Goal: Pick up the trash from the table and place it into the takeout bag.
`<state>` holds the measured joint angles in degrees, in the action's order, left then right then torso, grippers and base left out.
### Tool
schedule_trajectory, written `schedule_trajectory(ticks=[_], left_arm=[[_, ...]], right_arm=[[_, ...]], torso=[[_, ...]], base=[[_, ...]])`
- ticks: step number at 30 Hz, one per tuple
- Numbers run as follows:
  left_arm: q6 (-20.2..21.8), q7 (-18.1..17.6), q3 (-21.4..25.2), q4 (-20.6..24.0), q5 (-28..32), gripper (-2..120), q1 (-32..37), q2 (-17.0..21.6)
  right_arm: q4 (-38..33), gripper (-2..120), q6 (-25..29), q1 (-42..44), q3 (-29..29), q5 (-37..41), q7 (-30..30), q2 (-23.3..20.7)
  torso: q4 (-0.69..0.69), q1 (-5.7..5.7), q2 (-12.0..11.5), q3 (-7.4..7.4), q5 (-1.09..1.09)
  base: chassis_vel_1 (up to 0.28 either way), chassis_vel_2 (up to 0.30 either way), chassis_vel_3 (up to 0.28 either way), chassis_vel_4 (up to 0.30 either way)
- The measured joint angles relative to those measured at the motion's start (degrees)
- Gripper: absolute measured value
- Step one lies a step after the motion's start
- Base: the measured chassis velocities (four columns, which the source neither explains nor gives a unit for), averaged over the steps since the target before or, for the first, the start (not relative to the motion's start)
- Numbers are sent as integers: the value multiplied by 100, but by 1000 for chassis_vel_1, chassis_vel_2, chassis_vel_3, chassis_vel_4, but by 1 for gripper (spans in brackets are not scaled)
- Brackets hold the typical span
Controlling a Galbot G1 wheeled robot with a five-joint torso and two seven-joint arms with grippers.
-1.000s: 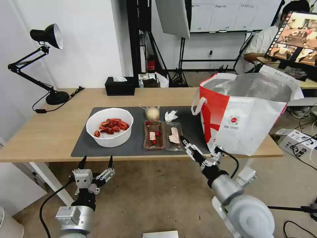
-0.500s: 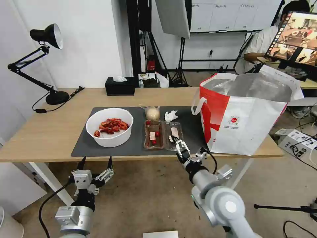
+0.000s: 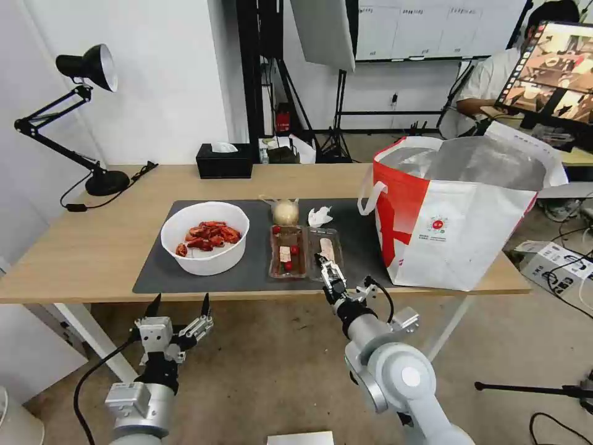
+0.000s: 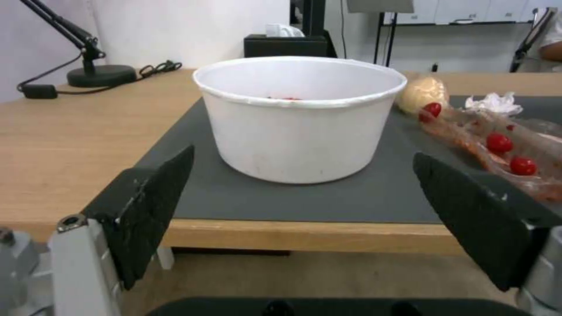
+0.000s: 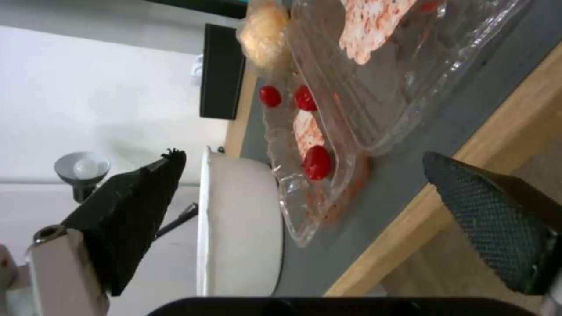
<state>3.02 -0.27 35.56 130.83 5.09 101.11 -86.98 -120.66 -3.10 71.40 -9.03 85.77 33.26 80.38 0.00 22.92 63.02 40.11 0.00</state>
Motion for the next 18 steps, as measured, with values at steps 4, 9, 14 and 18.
schedule_trajectory(ticks=[4, 9, 14, 18], left_arm=[[1, -5, 18, 37, 3, 100, 30, 13], [12, -16, 34, 76, 4, 100, 76, 22], [14, -18, 34, 85, 2, 100, 84, 24], [23, -16, 13, 80, 1, 100, 87, 14]], right_arm=[[98, 100, 0, -71, 26, -11, 8, 80], [183, 100, -2, -101, 46, -40, 21, 143], [241, 100, -4, -135, 45, -50, 21, 165], [301, 100, -5, -175, 38, -58, 29, 174]], torso=[[0, 0, 0, 0, 0], [0, 0, 0, 0, 0], [0, 0, 0, 0, 0], [0, 0, 0, 0, 0]], base=[[0, 0, 0, 0], [0, 0, 0, 0], [0, 0, 0, 0], [0, 0, 0, 0]])
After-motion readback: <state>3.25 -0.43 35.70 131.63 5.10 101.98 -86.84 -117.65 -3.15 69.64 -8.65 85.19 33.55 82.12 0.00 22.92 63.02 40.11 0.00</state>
